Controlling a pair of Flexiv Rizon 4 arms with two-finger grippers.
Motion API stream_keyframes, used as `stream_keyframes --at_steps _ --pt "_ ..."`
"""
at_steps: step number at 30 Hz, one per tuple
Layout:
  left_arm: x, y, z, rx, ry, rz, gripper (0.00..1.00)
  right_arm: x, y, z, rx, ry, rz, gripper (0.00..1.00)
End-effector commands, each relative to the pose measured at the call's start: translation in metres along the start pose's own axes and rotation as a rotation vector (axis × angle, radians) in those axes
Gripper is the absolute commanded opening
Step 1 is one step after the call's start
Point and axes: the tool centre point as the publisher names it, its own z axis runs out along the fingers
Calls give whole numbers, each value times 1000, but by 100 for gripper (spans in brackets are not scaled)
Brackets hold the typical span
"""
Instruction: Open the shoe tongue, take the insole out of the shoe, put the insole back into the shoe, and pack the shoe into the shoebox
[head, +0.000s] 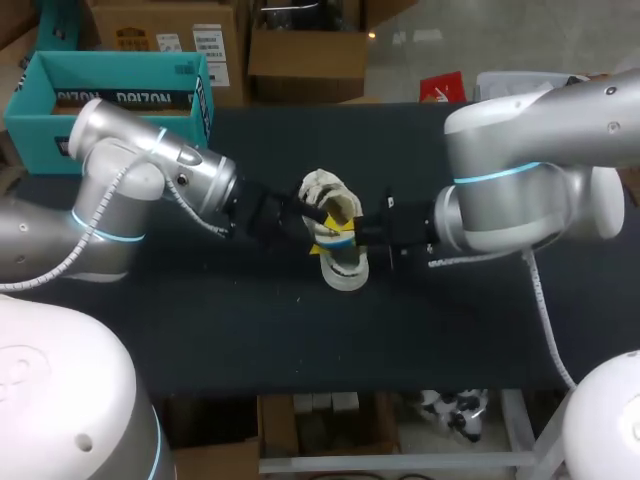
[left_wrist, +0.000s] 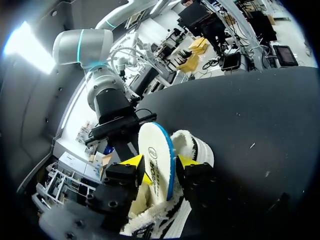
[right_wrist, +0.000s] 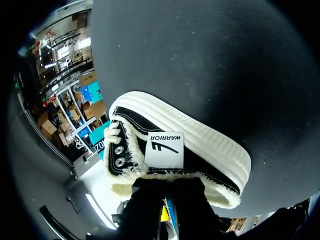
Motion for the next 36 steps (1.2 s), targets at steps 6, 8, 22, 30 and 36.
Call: stream_keyframes --at_steps 6,8,22,30,36 --pt "3 -13 -1 1 -6 24 18 -1 0 4 -5 6 10 0" --pt "4 -14 -3 -1 -1 23 38 -2 -1 3 -9 8 14 0" --pt "4 -17 -13 -19 -26 22 2 -3 1 0 -20 16 30 0" --pt "3 -12 -12 -21 -30 14 0 -4 1 -4 -15 16 36 0" --pt "3 -13 -9 -18 -27 13 0 -11 -15 -18 -31 16 38 49"
